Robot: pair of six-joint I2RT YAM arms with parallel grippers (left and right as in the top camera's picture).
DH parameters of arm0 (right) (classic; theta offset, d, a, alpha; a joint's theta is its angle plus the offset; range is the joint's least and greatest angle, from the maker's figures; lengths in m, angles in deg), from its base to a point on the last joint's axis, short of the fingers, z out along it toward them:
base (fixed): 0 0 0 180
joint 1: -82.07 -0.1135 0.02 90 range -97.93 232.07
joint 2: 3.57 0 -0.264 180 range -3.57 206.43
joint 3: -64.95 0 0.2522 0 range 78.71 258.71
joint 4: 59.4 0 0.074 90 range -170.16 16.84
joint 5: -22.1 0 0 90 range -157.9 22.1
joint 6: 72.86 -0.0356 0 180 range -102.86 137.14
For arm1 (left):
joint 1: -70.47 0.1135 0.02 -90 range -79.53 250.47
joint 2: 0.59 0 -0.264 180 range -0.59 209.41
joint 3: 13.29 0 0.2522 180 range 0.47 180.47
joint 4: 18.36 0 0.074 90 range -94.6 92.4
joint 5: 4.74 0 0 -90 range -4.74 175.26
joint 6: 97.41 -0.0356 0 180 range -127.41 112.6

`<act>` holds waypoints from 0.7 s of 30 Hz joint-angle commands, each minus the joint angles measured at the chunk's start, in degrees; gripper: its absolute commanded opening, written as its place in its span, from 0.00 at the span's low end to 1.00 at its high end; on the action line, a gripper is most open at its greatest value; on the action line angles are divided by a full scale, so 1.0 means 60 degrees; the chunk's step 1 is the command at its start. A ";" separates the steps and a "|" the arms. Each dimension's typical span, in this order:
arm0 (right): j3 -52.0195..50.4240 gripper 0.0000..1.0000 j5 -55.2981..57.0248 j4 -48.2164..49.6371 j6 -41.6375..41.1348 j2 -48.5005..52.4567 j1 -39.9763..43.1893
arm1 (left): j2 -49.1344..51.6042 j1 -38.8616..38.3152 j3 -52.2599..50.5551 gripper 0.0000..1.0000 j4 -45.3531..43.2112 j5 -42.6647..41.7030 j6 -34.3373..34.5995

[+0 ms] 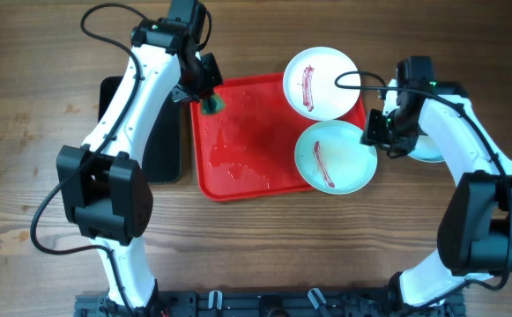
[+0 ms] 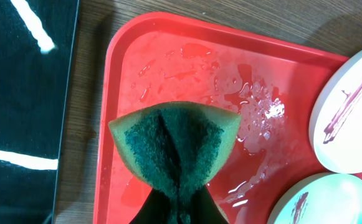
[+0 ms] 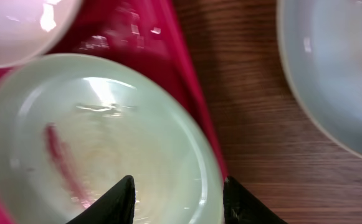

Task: Clean dirty plates on tray and stack at the side
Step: 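Grip the rim of the lower-right plate and drag it left on the tray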

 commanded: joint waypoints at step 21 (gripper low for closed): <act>-0.0248 0.27 0.0233 0.0313 0.0871 0.0798 -0.0007 | -0.0091 -0.0040 0.0113 0.04 -0.0033 -0.0044 -0.0335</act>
